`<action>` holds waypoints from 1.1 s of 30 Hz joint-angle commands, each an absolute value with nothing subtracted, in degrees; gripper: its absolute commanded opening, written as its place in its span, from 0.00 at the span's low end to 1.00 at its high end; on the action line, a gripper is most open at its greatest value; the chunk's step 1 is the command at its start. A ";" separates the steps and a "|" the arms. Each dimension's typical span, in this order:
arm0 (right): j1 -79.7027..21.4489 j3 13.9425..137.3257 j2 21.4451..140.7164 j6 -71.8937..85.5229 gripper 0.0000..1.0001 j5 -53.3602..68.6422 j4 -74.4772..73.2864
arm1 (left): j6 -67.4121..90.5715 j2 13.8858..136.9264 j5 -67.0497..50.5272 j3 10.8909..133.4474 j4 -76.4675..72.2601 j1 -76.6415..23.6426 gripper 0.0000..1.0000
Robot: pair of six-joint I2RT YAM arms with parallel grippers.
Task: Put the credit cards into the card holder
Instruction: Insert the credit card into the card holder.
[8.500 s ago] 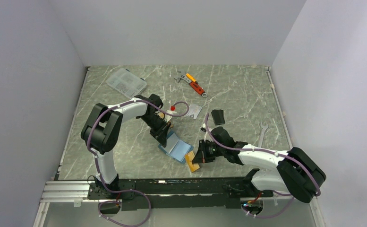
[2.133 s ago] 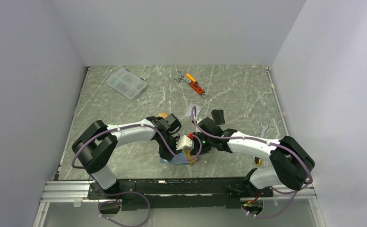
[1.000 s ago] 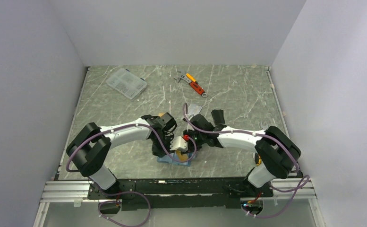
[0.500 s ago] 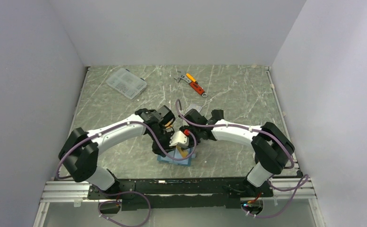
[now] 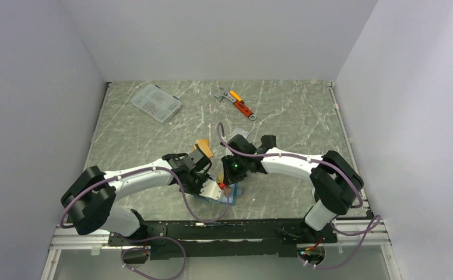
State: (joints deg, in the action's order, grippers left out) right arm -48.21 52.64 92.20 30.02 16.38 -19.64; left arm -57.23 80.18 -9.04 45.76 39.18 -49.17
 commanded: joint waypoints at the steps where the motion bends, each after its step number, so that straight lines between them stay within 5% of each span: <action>1: -48.09 51.94 91.67 31.50 0.00 18.09 -17.85 | -59.54 79.00 -5.16 43.91 32.09 -51.13 0.37; 20: -46.61 48.52 87.44 32.29 0.00 16.31 -18.21 | -50.03 82.43 -6.21 47.44 36.10 -59.24 0.31; 33: -49.64 51.54 87.08 32.72 0.00 10.11 -20.79 | -44.85 70.92 -0.18 56.90 45.34 -59.45 0.48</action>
State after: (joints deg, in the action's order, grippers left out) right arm -47.77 48.99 88.16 31.77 13.28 -20.14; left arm -46.33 75.35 -2.28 54.22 41.89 -59.07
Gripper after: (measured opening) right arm 0.008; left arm 0.492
